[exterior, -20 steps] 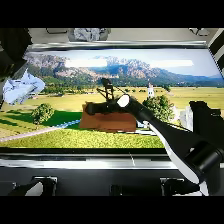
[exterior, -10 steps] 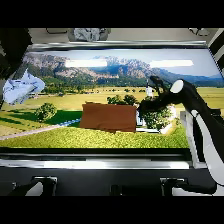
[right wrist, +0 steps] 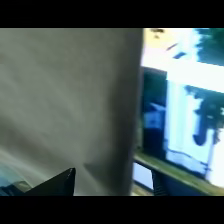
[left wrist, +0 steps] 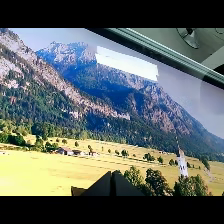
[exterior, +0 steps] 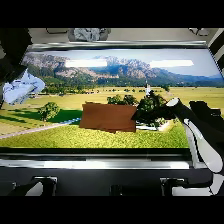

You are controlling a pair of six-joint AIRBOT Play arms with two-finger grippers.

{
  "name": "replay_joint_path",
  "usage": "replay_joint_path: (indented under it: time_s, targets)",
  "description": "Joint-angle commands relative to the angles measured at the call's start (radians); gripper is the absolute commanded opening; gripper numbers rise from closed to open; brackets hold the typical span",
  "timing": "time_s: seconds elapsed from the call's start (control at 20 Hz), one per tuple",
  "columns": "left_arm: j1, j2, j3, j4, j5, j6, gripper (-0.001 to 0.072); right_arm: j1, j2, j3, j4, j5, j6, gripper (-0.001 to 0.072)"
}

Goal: Fold the shirts.

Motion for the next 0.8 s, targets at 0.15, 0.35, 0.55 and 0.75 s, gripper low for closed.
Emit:
replay_joint_path:
  time_s: [0.15,0.35,0.55,0.75]
  targets:
    - [-0.002,0.0,0.0,0.001,-0.005,0.0,0.0026,0.031,-0.022,0.037,0.08,0.029,-0.16,0.0043]
    - [-0.002,0.0,0.0,0.001,-0.005,0.013,0.0026,-0.084,0.062,0.246,0.028,0.166,-0.181,0.0043]
    - [-0.002,0.0,0.0,0.001,-0.005,0.042,0.0026,-0.309,0.135,0.508,-0.062,0.335,-0.033,0.0043]
    - [-0.002,0.0,0.0,0.001,-0.005,0.042,0.0026,-0.539,0.182,0.694,-0.079,0.451,0.056,0.0043]
